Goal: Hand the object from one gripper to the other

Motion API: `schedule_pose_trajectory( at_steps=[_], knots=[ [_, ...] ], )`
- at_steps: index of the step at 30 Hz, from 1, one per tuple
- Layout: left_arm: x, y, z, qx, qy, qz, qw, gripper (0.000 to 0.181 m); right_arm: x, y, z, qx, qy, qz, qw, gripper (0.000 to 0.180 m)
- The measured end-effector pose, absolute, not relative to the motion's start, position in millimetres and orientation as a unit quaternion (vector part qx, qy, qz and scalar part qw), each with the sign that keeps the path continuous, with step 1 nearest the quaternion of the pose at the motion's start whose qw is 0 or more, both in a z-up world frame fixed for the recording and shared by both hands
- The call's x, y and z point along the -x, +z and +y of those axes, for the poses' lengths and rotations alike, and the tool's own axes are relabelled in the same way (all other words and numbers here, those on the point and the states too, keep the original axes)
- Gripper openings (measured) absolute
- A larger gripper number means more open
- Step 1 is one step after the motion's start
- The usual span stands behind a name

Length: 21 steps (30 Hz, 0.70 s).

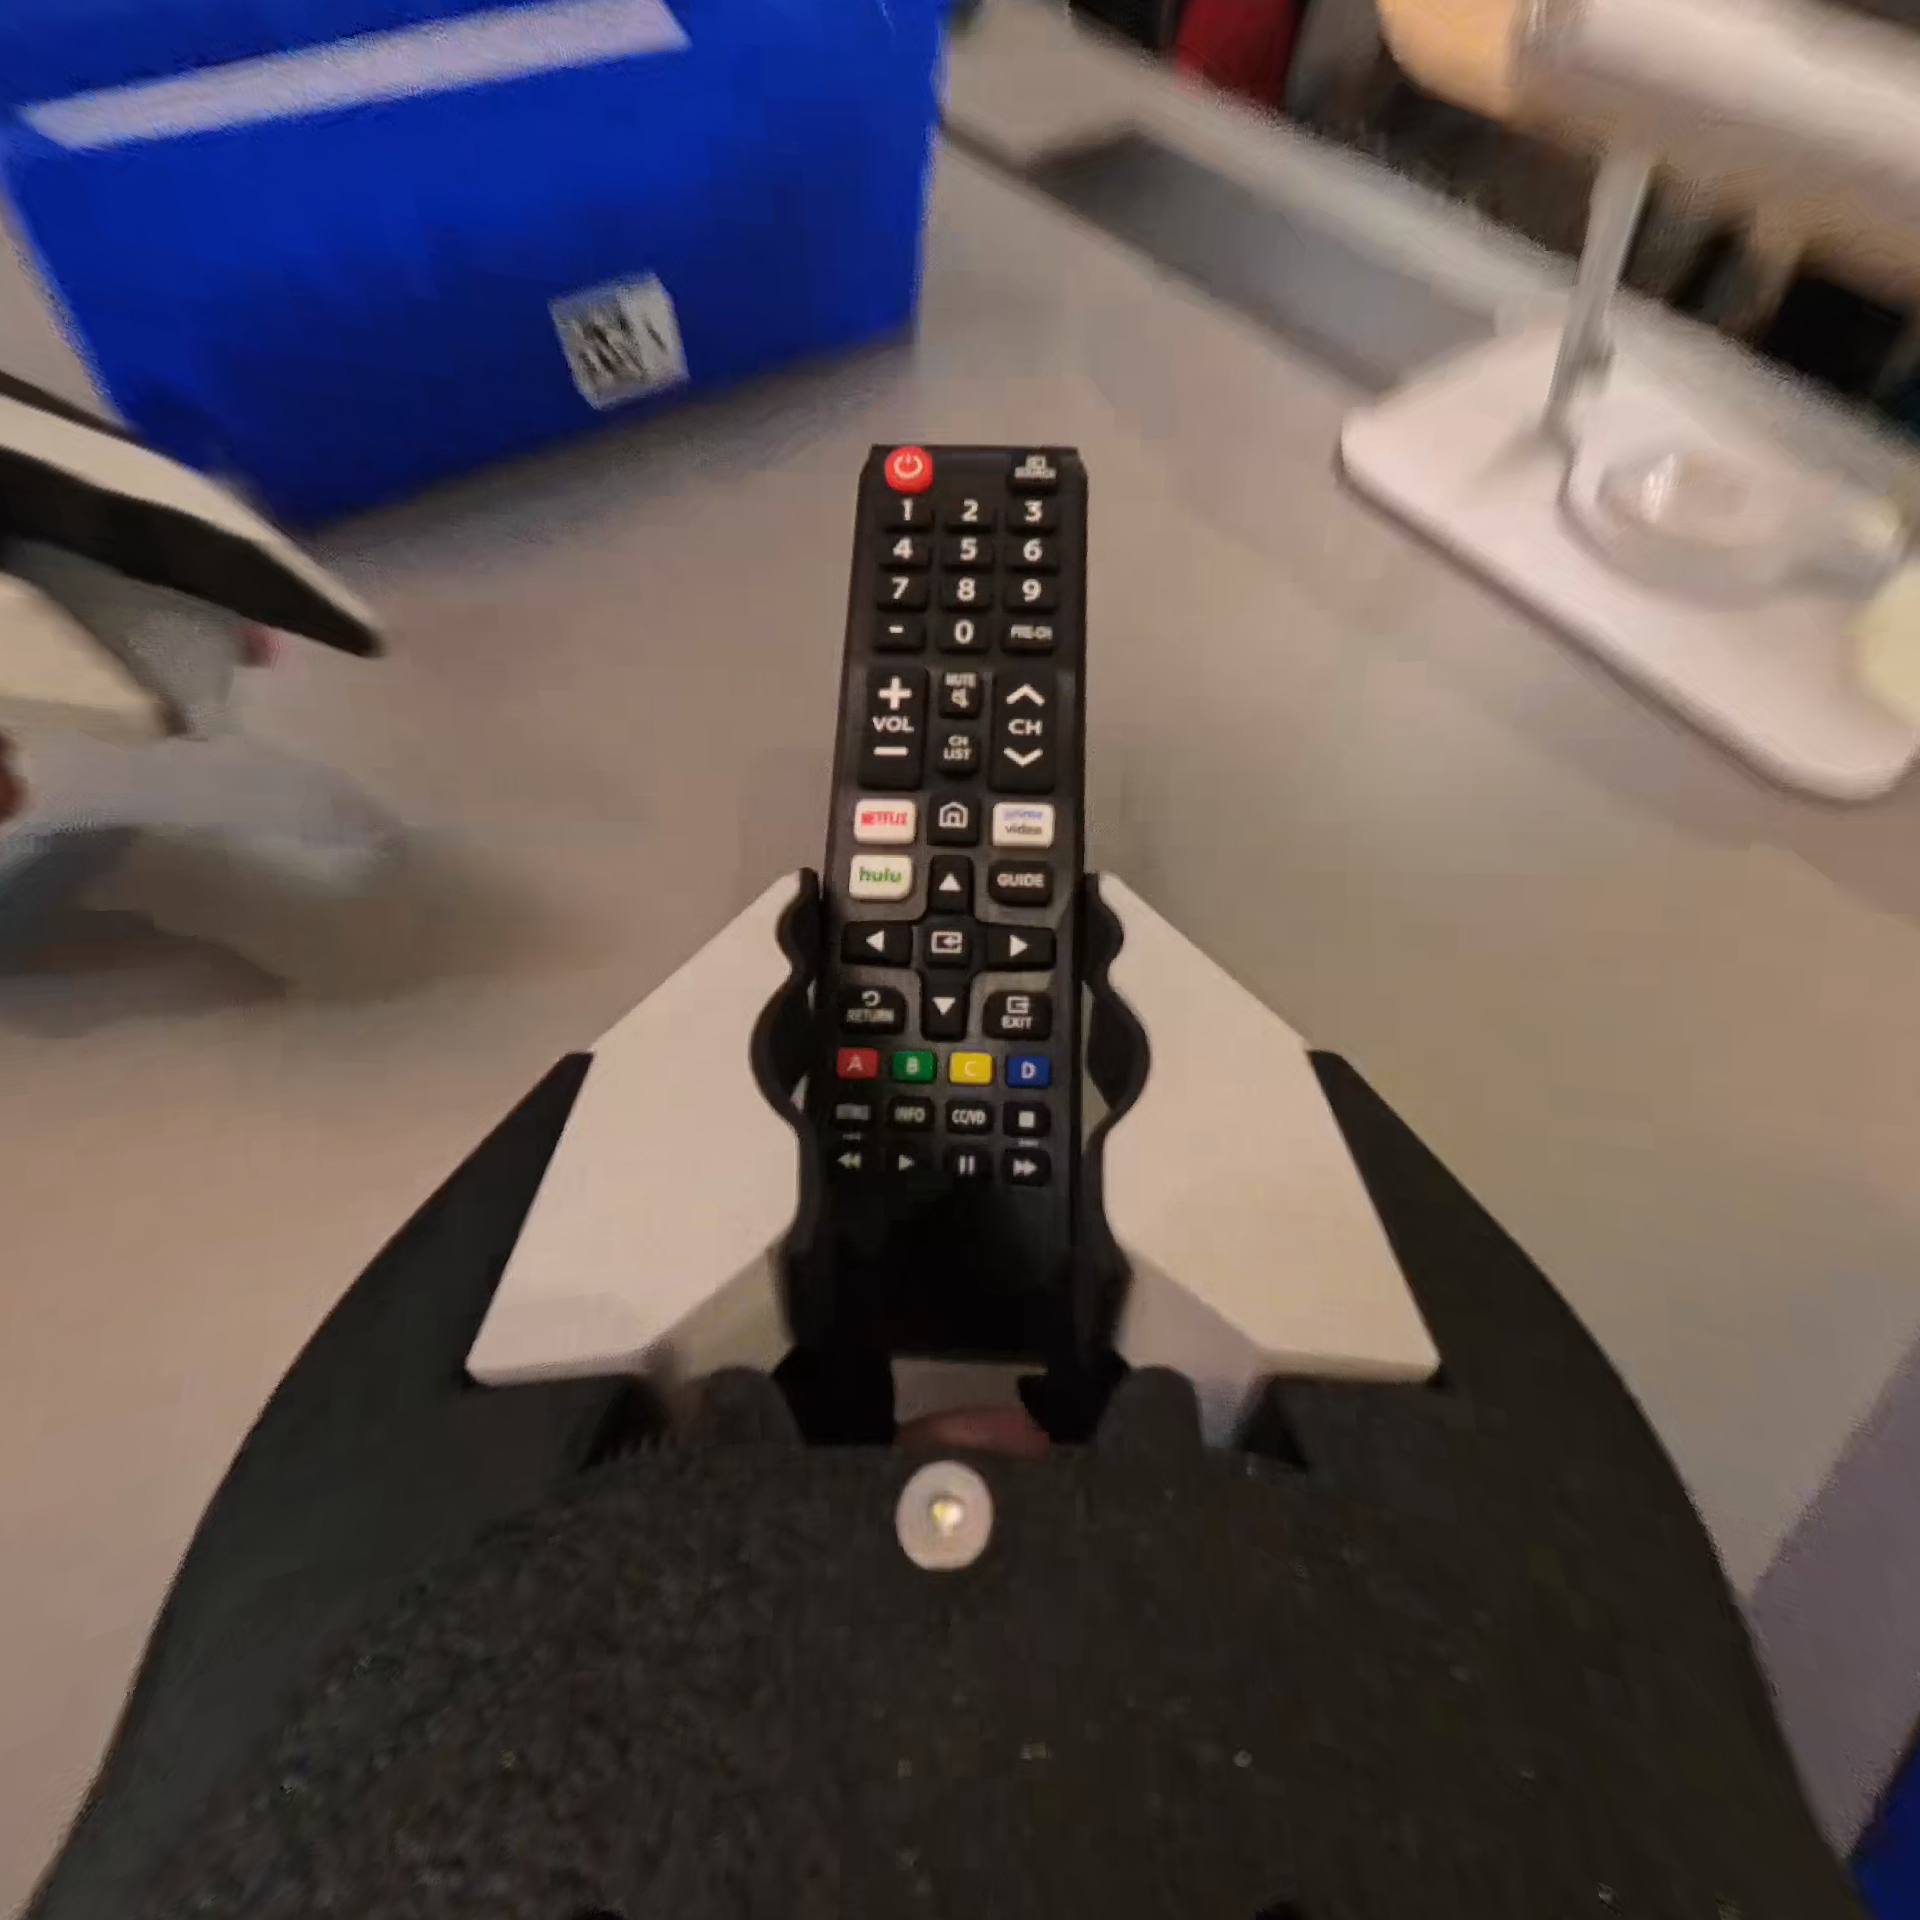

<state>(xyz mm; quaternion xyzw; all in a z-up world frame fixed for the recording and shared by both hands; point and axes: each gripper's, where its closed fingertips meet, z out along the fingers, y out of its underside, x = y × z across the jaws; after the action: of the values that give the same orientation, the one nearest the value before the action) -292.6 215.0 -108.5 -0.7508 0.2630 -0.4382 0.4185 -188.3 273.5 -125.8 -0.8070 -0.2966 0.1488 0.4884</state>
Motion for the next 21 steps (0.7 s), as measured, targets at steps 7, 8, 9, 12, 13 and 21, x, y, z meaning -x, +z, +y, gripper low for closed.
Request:
schedule_pose_trajectory(
  at_steps=[7,8,9,12,13,21],
  knots=[
    [294.0,-59.0,210.7,0.700,-0.536,0.211,0.424,0.053,235.4,-68.1,230.2,0.627,0.073,-0.460,0.625,0.050],
    [293.0,-56.8,207.5,0.697,-0.538,0.219,0.421,0.053,243.9,-70.6,223.0,0.610,0.072,-0.483,0.624,0.050],
    [292.7,-56.6,205.4,0.697,-0.537,0.227,0.418,0.053,251.6,-75.5,216.4,0.601,0.075,-0.504,0.616,0.050],
    [292.9,-62.9,199.7,0.701,-0.538,0.246,0.398,0.048,267.1,-83.8,201.3,0.564,0.084,-0.549,0.611,0.050],
    [291.9,-67.0,195.2,0.702,-0.545,0.258,0.379,0.041,269.1,-84.9,198.8,0.559,0.091,-0.554,0.610,0.050],
    [285.2,-78.2,195.8,0.713,-0.483,0.296,0.413,0.023,259.7,-102.3,204.3,0.575,0.094,-0.543,0.604,0.047]
  ],
)
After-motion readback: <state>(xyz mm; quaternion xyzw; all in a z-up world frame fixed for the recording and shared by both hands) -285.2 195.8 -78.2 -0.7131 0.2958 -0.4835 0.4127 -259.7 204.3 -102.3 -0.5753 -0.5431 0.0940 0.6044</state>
